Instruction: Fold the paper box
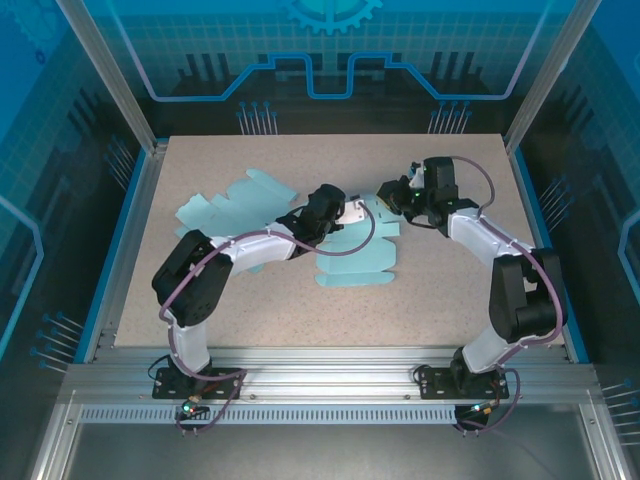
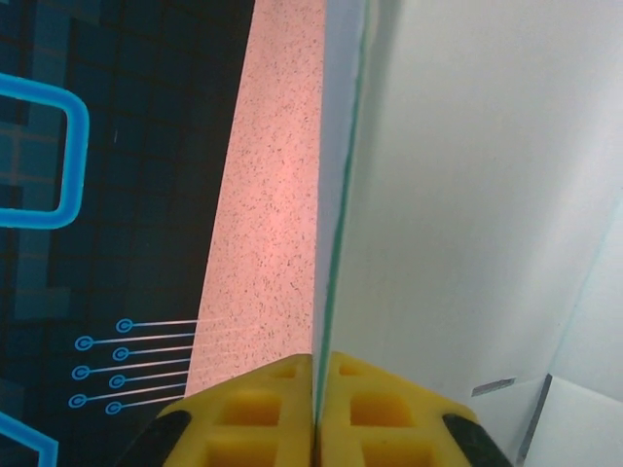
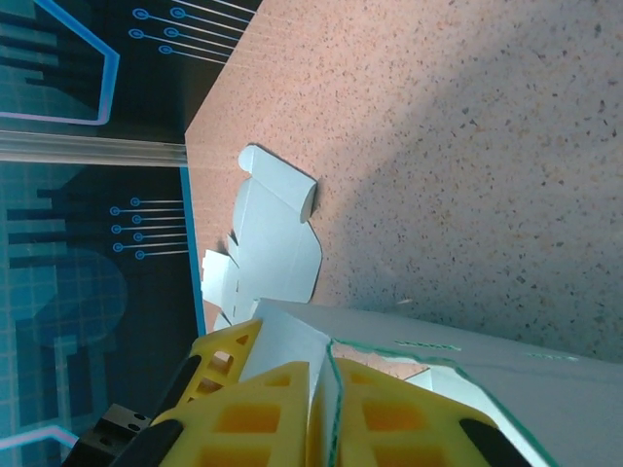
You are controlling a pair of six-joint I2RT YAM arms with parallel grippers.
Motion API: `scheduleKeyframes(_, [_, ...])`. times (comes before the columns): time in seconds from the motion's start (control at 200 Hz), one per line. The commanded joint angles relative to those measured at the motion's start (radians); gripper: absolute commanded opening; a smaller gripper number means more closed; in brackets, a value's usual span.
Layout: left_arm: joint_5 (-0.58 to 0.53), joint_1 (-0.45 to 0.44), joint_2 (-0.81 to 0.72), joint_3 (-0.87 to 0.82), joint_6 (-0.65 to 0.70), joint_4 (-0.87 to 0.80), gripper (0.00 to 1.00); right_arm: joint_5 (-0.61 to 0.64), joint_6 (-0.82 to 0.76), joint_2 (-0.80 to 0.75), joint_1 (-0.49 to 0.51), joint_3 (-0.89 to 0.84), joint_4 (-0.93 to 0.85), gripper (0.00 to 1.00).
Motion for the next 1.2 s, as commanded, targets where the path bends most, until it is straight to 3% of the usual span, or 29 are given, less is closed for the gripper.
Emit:
scheduleKeyframes(0.0, [0.107,0.028,-0.074,-0.024,-0.035,0.002,0.24,-0.006,0.008,0.003,-0.012,-0.023,0.030,0.12])
scheduleKeyframes(0.105, [0.221,0.082,-0.109,-0.035,-0.100,-0.053,0.33,-0.013,0.004,0.004,-0.024,-0.027,0.024,0.11])
scheduleKeyframes(0.255, [0.389,0.153,-0.164,-0.085,-0.121,-0.072,0.36,-0.022,-0.002,0.015,-0.032,-0.024,0.013,0.10])
scheduleKeyframes(0.385, [0.446,0.184,-0.172,-0.105,-0.099,-0.075,0.37,-0.032,-0.003,0.027,-0.033,-0.017,0.011,0.10])
scheduleKeyframes(0.795, [0.427,0.189,-0.093,-0.074,0.009,0.010,0.31,-0.047,-0.019,0.031,-0.033,-0.002,-0.015,0.10])
scheduleKeyframes(1.196, [0.311,0.169,-0.029,-0.118,0.112,0.255,0.00,-0.051,-0.041,0.031,-0.034,0.009,-0.049,0.11])
